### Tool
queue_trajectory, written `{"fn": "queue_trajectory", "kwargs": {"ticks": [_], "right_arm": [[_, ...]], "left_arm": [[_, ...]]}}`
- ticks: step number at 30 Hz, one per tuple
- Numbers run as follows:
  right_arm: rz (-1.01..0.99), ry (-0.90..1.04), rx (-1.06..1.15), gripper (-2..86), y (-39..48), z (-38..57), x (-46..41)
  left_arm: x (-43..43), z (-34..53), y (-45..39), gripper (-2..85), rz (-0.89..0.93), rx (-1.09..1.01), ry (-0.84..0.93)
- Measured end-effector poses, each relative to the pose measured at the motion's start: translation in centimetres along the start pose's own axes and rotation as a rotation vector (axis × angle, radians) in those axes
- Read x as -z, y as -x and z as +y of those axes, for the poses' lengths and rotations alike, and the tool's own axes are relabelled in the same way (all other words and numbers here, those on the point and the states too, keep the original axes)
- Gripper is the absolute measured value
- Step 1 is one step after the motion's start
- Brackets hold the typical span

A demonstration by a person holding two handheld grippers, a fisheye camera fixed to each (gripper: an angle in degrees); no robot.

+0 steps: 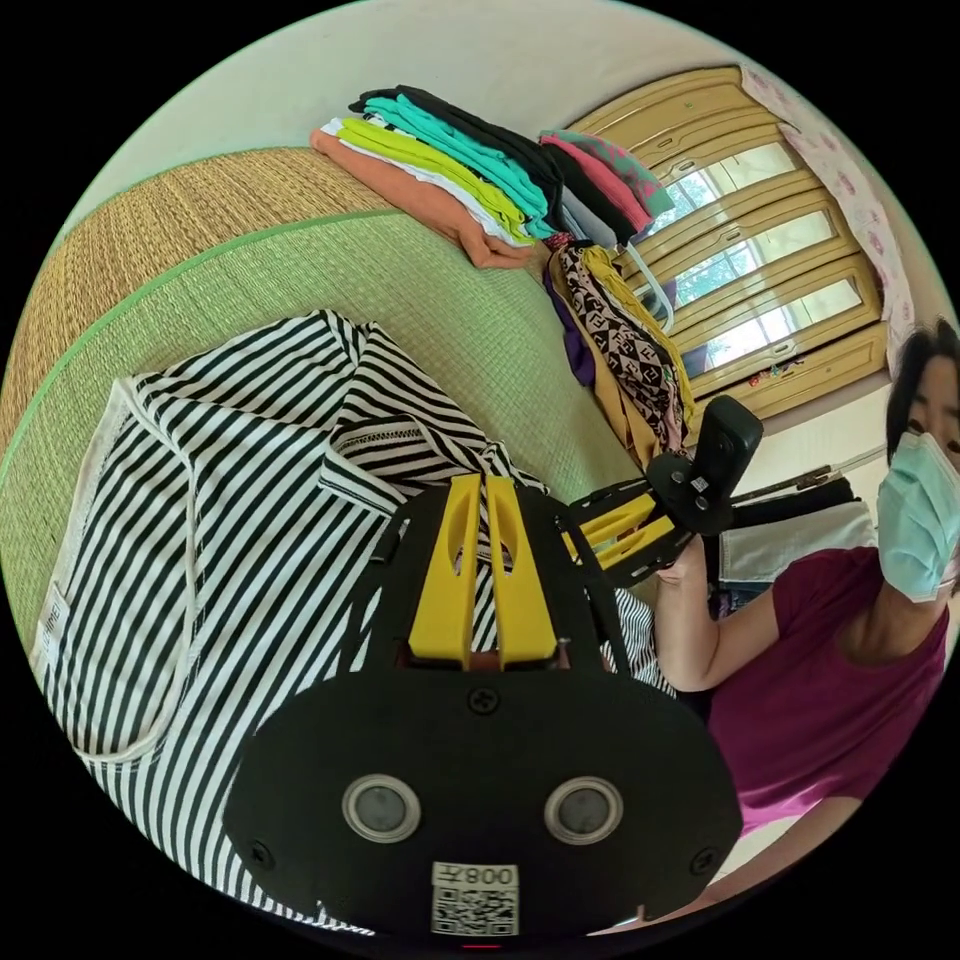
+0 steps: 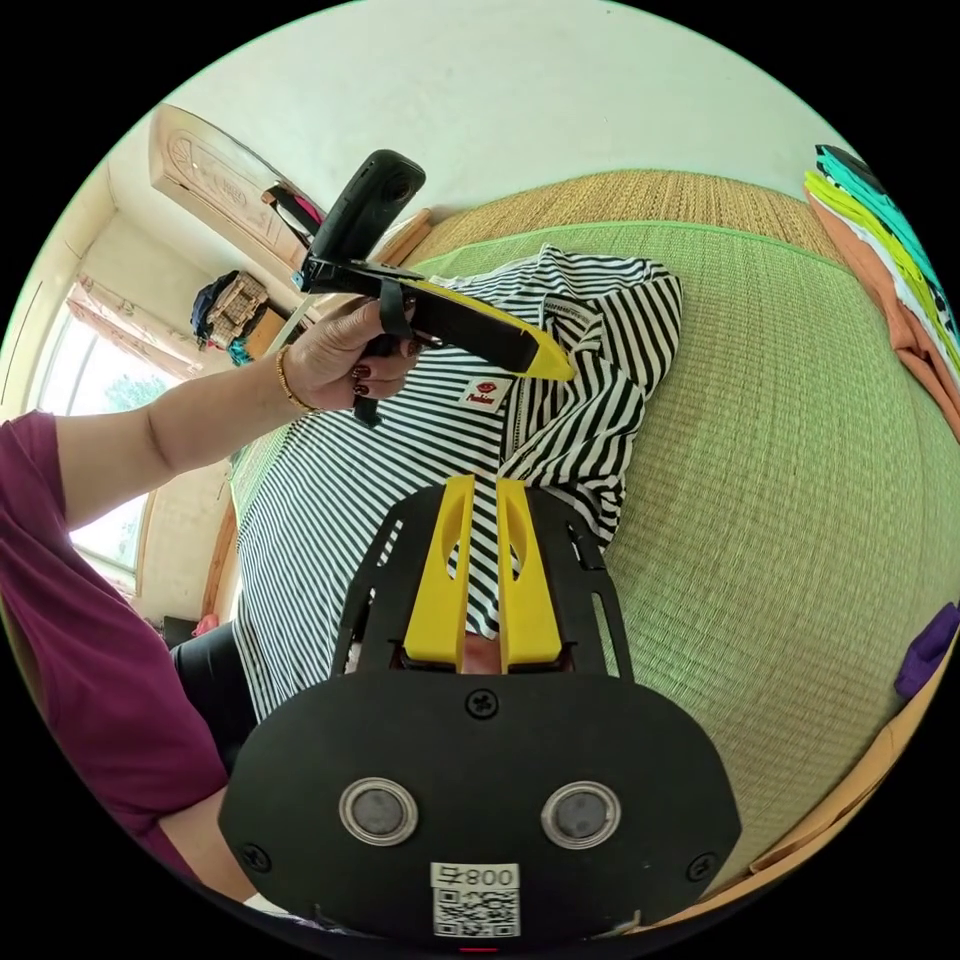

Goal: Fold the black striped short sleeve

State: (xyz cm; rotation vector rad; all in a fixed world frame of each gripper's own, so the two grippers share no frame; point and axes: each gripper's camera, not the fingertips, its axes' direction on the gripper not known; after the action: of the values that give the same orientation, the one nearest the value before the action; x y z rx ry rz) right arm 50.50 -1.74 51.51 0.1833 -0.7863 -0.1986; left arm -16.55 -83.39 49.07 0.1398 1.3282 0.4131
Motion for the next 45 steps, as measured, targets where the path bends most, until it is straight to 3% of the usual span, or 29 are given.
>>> {"fn": "queue_trajectory", "kwargs": {"ticks": [11,21,26,36,40,45], "right_arm": [[0.172,-0.176,-0.118,5.6,-0.8,-0.2,1.9],[0.241,-0.080,-0.136,5.8,-0.9,-1.7,0.1],[0.227,-0.131,-0.100,6.6,-0.1,-2.2,0.8],[0.268,-0.025,-0.067,5.2,0.6,-4.0,-1.7],[0.258,-0.024,-0.073,1.9,0.2,-4.0,-1.4],[0.217,-0.019,-0.065,0.6,-0.4,-3.7,-0.7]], "left_arm": [[2.2,3.0,-0.1,0.8,0.061,0.011,-0.029],[5.8,6.1,0.5,2.5,-0.015,0.072,-0.075],[5.9,6.6,0.7,5.2,0.053,0.087,-0.067],[8.9,7.8,0.0,5.3,-0.190,0.097,-0.168],[9.0,8.1,0.8,4.0,-0.298,0.141,-0.110],[10.1,9.5,1.1,2.7,-0.311,0.179,-0.121]]}}
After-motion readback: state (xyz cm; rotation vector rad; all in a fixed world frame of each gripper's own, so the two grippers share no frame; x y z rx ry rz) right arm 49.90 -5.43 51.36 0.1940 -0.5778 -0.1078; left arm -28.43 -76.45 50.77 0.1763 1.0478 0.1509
